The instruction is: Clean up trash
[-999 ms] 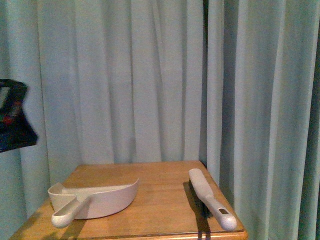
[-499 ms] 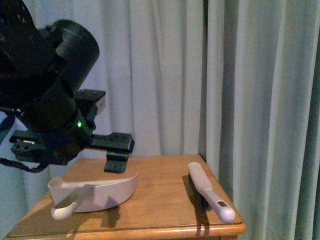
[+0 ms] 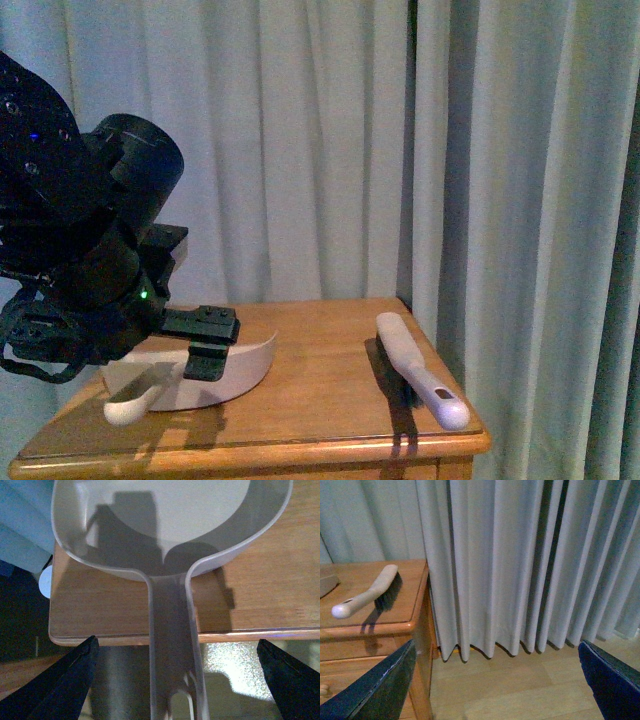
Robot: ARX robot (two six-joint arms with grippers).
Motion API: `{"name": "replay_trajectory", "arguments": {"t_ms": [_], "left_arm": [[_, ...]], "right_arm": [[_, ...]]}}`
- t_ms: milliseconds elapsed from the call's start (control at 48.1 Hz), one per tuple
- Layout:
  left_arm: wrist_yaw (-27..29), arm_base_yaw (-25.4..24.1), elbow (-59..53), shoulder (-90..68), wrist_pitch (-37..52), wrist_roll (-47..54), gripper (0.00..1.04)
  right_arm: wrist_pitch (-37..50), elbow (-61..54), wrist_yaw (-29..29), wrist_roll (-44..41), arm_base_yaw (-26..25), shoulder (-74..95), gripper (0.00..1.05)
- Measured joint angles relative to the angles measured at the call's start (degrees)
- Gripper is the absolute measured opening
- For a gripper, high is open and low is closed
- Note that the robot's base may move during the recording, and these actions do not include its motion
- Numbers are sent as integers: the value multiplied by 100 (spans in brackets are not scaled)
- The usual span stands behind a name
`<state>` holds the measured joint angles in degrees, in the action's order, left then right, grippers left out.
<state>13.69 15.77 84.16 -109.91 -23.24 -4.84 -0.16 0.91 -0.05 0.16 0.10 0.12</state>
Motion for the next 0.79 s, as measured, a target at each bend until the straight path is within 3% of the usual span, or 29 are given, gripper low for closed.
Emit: {"name": "replay_trajectory", "arguments": {"t_ms": [645, 791], "left_arm": [[-37, -107, -4, -643, 306, 15, 96], [11, -127, -4, -664, 365, 48, 65]], "right_arm": [[0, 0, 0, -2, 0, 0, 97], [0, 0, 0, -2, 0, 0, 97]]}}
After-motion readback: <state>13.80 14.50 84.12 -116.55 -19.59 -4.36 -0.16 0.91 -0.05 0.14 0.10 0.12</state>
